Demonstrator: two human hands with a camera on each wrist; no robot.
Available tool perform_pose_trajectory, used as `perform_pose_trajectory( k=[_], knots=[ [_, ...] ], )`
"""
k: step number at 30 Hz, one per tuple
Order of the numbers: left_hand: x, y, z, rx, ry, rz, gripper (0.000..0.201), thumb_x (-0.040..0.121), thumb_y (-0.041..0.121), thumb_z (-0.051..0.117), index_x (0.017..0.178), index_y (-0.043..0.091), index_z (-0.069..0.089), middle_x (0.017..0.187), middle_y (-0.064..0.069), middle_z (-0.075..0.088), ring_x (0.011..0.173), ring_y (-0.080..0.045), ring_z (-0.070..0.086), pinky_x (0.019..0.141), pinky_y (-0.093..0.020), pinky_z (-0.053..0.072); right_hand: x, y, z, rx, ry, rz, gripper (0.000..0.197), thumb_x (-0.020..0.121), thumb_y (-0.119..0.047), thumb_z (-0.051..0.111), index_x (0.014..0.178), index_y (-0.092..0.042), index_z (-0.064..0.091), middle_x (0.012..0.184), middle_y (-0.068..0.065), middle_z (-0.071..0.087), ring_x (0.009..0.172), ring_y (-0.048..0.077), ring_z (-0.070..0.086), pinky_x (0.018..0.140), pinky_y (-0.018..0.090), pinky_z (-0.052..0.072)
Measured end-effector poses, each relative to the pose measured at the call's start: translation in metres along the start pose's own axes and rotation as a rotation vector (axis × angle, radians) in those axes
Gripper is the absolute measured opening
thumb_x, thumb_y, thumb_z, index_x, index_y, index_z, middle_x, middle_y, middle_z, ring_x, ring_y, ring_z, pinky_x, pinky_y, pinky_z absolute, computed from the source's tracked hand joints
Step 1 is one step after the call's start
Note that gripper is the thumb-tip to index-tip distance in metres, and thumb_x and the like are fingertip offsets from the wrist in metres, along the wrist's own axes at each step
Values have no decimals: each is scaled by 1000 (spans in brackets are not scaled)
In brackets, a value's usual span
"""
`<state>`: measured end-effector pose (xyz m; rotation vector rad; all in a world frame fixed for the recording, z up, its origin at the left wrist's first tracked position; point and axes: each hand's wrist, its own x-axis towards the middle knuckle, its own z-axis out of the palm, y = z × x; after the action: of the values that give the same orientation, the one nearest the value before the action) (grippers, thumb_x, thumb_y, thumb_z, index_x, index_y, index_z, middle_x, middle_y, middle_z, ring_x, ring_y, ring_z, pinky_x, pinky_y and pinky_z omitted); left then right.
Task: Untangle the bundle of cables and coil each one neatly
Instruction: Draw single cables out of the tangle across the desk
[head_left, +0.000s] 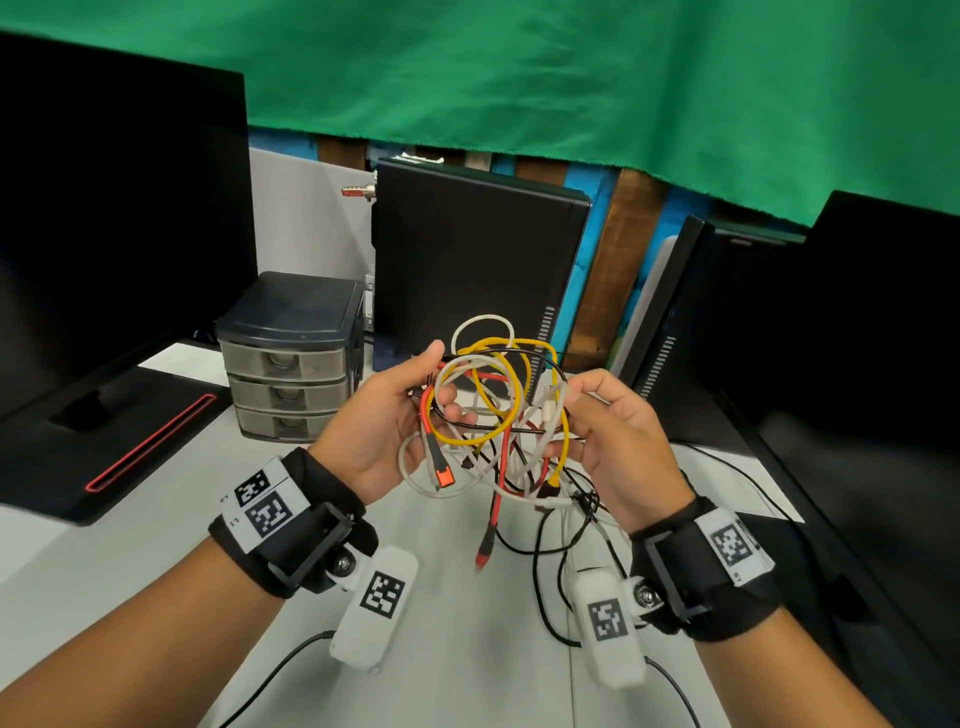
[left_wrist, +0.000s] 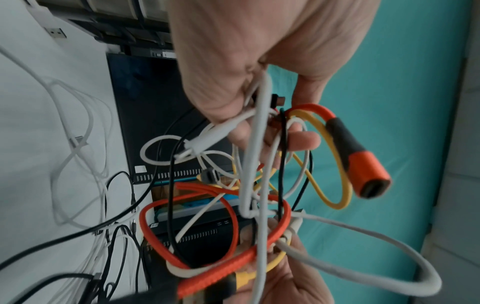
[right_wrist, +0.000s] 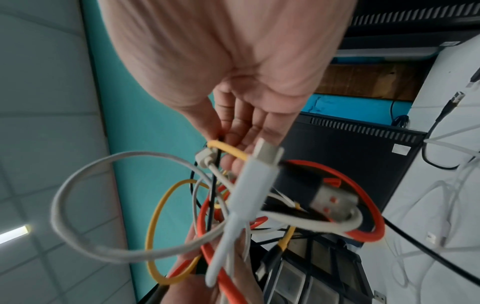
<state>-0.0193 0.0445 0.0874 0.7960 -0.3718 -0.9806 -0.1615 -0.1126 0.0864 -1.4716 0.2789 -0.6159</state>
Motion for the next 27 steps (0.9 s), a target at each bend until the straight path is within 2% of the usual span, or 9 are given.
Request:
perform_pose_trajectory(
  k=[4, 6, 8, 11, 14, 18, 22, 25, 27],
  knots=[
    [-3, 0, 1, 18, 3, 5, 30, 87, 28, 57, 101, 1, 63, 74, -7, 63, 50, -13, 57, 54, -27, 56, -1, 1, 1, -38, -22, -34, 13, 100, -3, 49, 91, -7, 59, 81, 5, 71, 76, 19, 67, 66, 33, 57],
    [-3, -1, 2, 5, 10, 9, 33, 87, 24, 58, 109, 1, 67, 86, -9, 73, 53, -13, 58, 57, -26, 57, 0, 2, 0, -42, -8, -47, 13, 99, -4, 49, 92, -6, 59, 78, 6, 70, 74, 19, 66, 68, 37, 56],
    [-2, -2, 1, 16, 19, 31, 32, 94, 21, 54, 116, 1, 65, 91, -9, 74, 60, -14, 63, 62, -27, 59, 1, 3, -2, -39, 20, -63, 11, 99, -6, 50, 94, -4, 60, 75, 7, 66, 72, 20, 64, 69, 40, 54],
    [-2, -3, -2, 37, 28, 57, 24, 100, 16, 49, 110, 2, 66, 86, -8, 71, 69, -15, 67, 71, -29, 62, 2, 1, -8, -48, 42, -89, 11, 99, -7, 51, 93, -3, 60, 69, 1, 65, 69, 17, 64, 67, 38, 53],
    [-2, -5, -1, 36, -4, 55, 22, 97, 16, 52, 109, 4, 65, 83, -6, 70, 68, -14, 66, 75, -30, 61, 0, -2, -11, -25, 26, -103, 10, 97, -8, 52, 91, -4, 58, 64, -3, 65, 68, 14, 65, 68, 35, 55],
    [-2, -8, 0, 17, -21, 58, 31, 87, 23, 59, 111, 5, 66, 83, -6, 69, 65, -13, 64, 72, -29, 60, -2, -2, -13, 14, 15, -105, 12, 94, -10, 54, 83, -6, 58, 58, -5, 59, 60, 12, 60, 59, 27, 53],
    [-1, -10, 0, -2, -24, 63, 28, 86, 25, 59, 104, 7, 70, 81, -5, 69, 63, -12, 64, 68, -27, 59, -3, -2, -16, -29, 10, -87, 14, 92, -14, 58, 79, -9, 61, 56, -1, 46, 48, 9, 46, 45, 19, 38],
    [0, -9, -3, 20, -35, 59, 22, 88, 26, 59, 95, 7, 69, 78, -4, 67, 60, -10, 62, 69, -27, 60, -3, -3, -19, -23, -35, -83, 20, 82, -32, 70, 79, -12, 65, 59, 2, 48, 52, 11, 44, 47, 20, 39],
    [1, -8, -4, 31, -55, 54, 21, 91, 26, 58, 93, 9, 70, 77, -2, 61, 54, -8, 55, 66, -26, 59, -4, -3, -21, -66, -56, -104, 22, 82, -34, 70, 80, -12, 67, 61, 4, 55, 56, 13, 49, 51, 21, 43]
  ],
)
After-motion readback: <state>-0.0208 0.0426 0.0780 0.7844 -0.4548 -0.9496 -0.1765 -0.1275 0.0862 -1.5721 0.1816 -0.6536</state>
